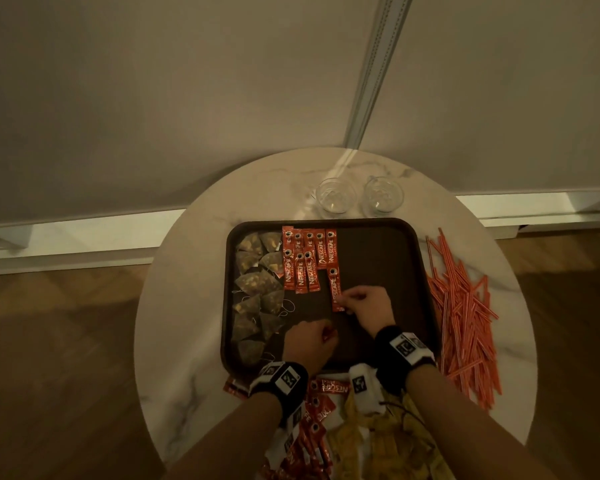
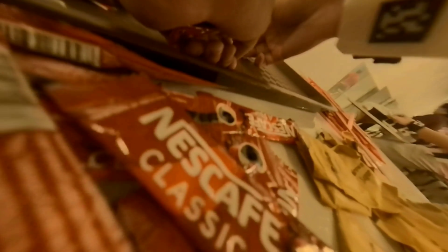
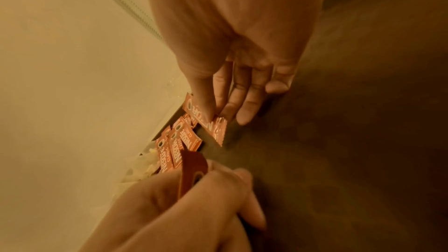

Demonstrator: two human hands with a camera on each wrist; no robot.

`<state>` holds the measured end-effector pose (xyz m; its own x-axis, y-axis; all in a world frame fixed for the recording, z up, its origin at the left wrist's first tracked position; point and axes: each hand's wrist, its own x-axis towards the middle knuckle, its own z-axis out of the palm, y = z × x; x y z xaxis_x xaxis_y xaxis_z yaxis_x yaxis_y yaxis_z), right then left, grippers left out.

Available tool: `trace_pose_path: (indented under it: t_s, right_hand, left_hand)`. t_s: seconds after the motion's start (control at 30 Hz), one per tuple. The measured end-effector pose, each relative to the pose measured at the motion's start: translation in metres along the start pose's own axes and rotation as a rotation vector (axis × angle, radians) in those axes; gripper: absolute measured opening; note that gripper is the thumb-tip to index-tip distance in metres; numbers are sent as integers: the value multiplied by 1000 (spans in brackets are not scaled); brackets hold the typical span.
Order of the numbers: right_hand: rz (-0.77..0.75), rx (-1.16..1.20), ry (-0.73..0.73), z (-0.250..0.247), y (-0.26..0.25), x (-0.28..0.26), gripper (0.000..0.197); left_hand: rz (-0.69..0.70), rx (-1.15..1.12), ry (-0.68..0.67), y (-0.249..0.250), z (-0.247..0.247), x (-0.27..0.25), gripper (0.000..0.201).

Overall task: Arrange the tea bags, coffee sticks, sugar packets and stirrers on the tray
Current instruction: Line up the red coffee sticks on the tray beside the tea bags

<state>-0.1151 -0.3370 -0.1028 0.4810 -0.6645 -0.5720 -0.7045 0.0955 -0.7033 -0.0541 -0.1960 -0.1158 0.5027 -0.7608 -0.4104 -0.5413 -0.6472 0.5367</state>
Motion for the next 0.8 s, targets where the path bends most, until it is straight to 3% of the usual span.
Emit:
trace_pose_path:
  t_s: [0.3,0.8]
  right_hand:
    - [-19,-95,4,15,-28,38,13]
    - [-40,-126,-4,16,-24,43,15]
  left_hand:
    - [-17,12,2,-4,4,8,27]
    - [-84,-48,-59,-4,6,18,41]
